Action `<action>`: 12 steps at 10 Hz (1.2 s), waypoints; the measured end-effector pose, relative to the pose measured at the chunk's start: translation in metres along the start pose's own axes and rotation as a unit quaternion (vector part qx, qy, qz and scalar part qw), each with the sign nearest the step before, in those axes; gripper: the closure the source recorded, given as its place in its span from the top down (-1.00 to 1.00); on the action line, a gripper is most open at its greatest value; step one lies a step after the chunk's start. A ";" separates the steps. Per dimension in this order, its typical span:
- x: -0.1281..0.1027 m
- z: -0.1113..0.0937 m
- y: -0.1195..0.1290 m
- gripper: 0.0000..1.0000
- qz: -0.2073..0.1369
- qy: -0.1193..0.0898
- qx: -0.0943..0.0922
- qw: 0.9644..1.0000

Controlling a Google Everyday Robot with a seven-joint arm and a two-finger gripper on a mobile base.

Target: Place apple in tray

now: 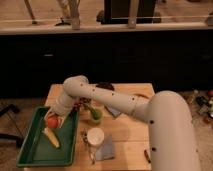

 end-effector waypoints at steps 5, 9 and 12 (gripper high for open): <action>0.007 0.001 0.000 -0.99 0.029 -0.034 0.019 0.999; 0.011 -0.006 0.004 -0.99 0.050 -0.043 0.039 0.997; 0.017 -0.007 0.010 -0.99 0.065 -0.051 0.048 0.995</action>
